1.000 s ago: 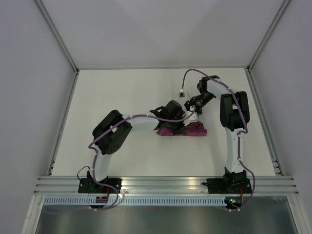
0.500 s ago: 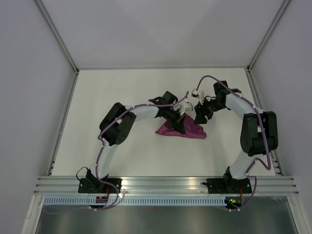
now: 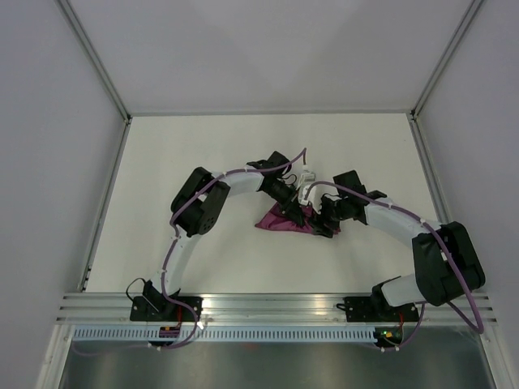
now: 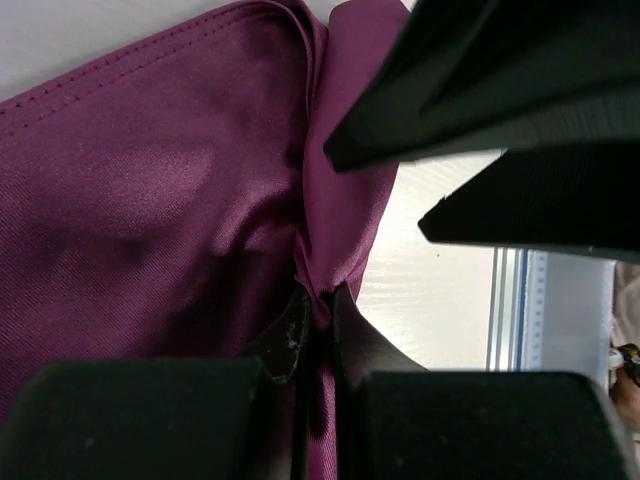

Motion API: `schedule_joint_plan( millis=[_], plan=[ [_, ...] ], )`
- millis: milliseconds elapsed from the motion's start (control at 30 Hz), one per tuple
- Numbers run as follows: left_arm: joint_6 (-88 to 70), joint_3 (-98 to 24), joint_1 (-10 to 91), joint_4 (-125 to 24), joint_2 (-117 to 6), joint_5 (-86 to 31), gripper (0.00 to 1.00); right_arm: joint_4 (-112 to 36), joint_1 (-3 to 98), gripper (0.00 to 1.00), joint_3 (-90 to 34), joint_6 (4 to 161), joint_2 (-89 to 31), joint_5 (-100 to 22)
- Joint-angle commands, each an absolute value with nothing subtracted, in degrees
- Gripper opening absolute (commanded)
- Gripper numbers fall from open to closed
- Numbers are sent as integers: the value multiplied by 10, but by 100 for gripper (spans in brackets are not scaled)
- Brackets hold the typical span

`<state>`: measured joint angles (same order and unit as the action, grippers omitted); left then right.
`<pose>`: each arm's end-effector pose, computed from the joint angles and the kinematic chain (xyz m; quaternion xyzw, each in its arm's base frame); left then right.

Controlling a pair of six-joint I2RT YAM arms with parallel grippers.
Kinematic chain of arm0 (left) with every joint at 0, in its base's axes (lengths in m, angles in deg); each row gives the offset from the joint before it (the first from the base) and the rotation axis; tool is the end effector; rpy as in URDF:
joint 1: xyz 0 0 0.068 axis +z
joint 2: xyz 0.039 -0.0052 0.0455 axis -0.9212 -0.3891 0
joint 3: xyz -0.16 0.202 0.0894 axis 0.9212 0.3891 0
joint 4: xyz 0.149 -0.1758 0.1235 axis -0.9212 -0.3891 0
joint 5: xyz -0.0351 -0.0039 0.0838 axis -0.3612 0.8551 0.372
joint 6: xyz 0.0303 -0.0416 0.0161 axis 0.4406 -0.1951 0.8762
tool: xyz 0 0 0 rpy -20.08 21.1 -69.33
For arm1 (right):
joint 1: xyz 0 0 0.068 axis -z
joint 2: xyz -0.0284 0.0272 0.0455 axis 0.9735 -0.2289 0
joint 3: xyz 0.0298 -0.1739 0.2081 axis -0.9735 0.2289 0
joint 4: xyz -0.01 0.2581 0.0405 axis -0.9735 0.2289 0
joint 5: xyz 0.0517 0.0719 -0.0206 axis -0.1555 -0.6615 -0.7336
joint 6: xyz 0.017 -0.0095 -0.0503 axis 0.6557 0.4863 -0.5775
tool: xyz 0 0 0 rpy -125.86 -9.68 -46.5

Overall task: Fold the napkin, place the utensils inside, and roll it up
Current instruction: Roll the napkin at the center of the board.

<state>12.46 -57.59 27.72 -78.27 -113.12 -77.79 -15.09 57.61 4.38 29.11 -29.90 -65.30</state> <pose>0.3396 -0.3179 0.1110 0.4516 0.7307 -0.5087 0.0580 0.2392 0.1039 0.1766 -0.5640 0.7417 0.2163 0.2917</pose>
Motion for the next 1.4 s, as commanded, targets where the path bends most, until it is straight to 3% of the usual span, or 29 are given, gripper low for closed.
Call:
schedule_joint_plan(
  millis=[0, 333, 433, 633, 667, 700, 867, 1000, 1367],
  plan=[
    [113, -572, 273, -838, -1178, -733, 2, -215, 543, 69, 63, 276, -281, -625],
    [106, -581, 272, -847, -1190, -735, 2, -291, 460, 68, 122, 264, -290, -528],
    [106, -583, 273, -849, -1192, -738, 2, -313, 443, 63, 130, 259, -300, -497],
    [113, -592, 275, -860, -1197, -750, 2, -316, 428, 41, 137, 252, -316, -476],
    [113, -593, 276, -863, -1197, -754, 2, -308, 427, 31, 134, 251, -321, -475],
    [113, -596, 277, -866, -1198, -755, 3, -305, 426, 27, 133, 249, -323, -474],
    [113, -608, 286, -871, -1178, -760, 23, -244, 427, 12, 102, 246, -349, -478],
    [104, -620, 297, -871, -1154, -747, 38, -183, 434, 9, 65, 252, -376, -508],
    [46, -635, 329, -835, -1085, -676, 46, 12, 499, 8, -72, 205, -481, -615]
  ],
)
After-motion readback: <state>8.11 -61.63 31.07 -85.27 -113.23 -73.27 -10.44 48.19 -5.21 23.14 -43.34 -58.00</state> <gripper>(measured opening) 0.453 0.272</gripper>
